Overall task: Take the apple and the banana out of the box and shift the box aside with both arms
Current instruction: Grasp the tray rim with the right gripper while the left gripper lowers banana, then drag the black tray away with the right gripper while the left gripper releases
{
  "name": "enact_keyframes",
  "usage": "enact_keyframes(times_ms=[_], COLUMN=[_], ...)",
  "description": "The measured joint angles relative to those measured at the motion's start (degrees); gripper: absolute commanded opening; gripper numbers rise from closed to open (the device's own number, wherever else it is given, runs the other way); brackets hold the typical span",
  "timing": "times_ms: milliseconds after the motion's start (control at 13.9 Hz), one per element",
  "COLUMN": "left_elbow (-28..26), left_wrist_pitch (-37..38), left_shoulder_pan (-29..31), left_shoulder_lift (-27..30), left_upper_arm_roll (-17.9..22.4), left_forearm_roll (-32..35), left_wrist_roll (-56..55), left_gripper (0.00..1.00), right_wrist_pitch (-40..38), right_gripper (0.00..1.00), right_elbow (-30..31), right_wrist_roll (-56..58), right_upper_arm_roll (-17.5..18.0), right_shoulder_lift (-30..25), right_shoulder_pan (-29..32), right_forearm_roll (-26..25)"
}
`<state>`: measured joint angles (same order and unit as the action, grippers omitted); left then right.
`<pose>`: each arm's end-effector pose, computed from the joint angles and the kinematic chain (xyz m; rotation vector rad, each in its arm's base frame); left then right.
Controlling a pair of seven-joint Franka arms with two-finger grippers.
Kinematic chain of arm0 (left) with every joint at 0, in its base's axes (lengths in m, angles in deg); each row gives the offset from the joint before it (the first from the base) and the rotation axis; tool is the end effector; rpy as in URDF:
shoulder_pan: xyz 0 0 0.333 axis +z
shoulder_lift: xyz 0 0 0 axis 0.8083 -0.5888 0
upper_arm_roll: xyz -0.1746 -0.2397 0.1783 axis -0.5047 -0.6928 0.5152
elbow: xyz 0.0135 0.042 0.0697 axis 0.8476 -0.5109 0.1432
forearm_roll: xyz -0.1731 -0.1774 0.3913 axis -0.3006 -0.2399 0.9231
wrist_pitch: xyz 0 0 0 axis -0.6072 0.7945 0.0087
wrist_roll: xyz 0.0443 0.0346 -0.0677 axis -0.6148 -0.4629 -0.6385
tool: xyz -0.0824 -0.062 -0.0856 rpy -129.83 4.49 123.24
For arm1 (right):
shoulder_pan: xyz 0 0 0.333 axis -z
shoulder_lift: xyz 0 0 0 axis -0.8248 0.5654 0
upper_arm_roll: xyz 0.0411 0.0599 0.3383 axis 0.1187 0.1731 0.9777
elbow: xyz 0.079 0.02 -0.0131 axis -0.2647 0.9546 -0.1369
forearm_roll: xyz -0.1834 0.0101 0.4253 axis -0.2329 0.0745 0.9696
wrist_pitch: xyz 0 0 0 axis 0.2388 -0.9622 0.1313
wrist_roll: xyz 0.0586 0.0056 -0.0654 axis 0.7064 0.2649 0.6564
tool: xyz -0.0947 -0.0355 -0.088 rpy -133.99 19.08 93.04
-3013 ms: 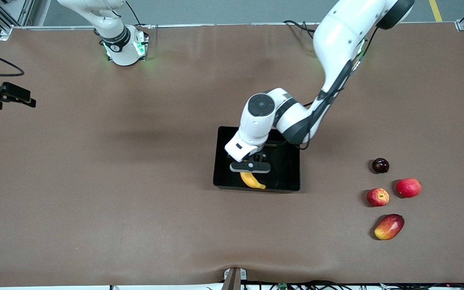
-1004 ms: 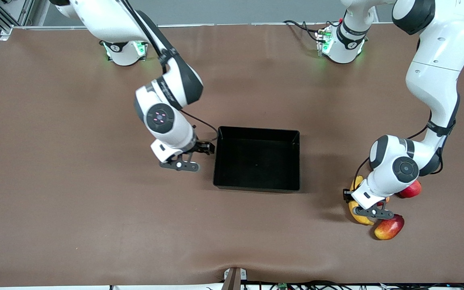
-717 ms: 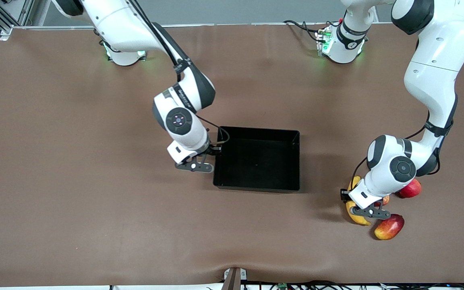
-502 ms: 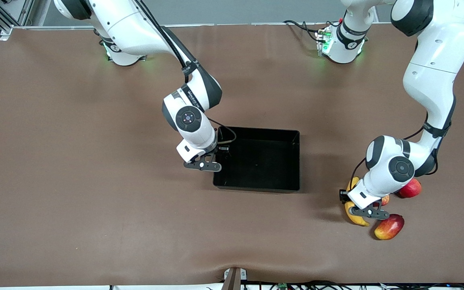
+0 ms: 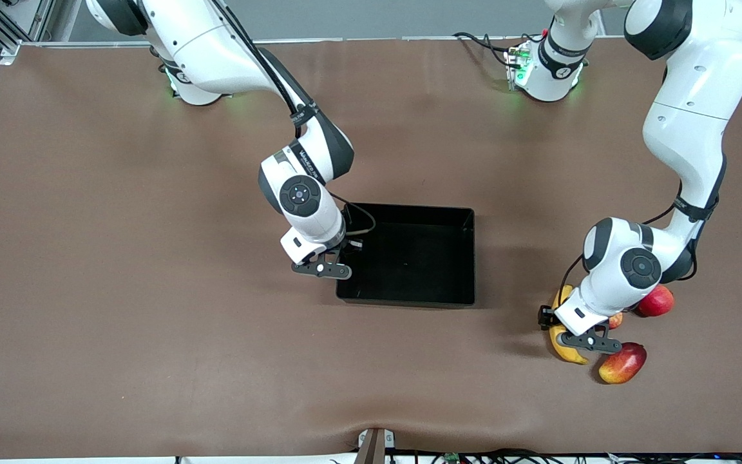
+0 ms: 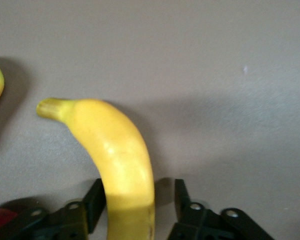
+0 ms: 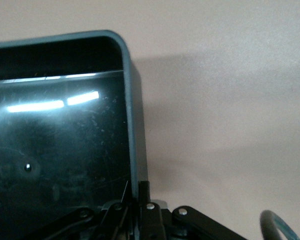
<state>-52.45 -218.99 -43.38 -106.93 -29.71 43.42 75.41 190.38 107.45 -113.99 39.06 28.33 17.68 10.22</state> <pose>0.7880 -0.0967 0.1321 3.0623 -0.2548 0.3100 0.6367 0.4791 0.2066 -3.0223 0.2205 0.0301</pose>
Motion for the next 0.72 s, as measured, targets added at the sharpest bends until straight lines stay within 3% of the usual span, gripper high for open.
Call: enact_keyframes(times_ms=[143, 430, 717], left_elbow=[0.87, 2.33, 2.81], left_wrist_pitch=[2.17, 14.46, 24.95], left_shoulder_pan=[0.3, 0.43, 1.06], left_shoulder_lift=[1.09, 7.37, 14.49], left_upper_arm_roll=[-1.7, -3.98, -4.14], left_forearm_roll=[0.0, -0.37, -2.0], left_wrist_roll=[-0.05, -0.87, -0.87], left_gripper=[1.0, 1.0, 1.0], right_wrist_pitch=[-0.28, -4.8, -18.12], right_gripper=[0.0, 0.0, 0.0], right_elbow=[-0.53, -1.93, -2.39], right_wrist_roll=[-0.03, -0.02, 5.55], right_upper_arm_roll=[-0.13, -0.32, -0.81], right_shoulder_lift=[0.0, -1.51, -9.46], right_shoulder_pan=[0.35, 2.72, 10.27], right_forearm_roll=[0.0, 0.01, 0.45])
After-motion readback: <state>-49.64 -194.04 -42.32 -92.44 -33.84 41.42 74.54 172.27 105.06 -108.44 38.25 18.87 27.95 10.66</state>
